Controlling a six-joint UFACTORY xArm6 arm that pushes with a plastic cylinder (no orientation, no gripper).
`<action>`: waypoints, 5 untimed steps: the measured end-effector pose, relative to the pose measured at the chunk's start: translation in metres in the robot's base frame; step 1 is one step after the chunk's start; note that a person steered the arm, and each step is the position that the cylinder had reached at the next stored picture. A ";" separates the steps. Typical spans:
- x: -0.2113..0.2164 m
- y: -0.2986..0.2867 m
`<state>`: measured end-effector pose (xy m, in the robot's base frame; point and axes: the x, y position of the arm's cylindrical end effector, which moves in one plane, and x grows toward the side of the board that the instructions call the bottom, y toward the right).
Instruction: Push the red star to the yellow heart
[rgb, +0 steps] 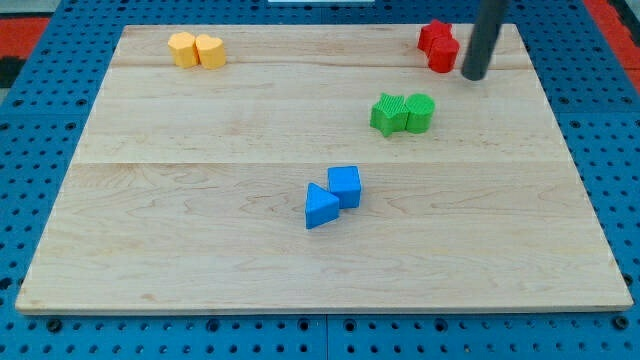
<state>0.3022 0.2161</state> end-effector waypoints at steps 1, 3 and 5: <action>-0.013 0.042; -0.103 0.045; -0.085 -0.039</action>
<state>0.2175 0.1774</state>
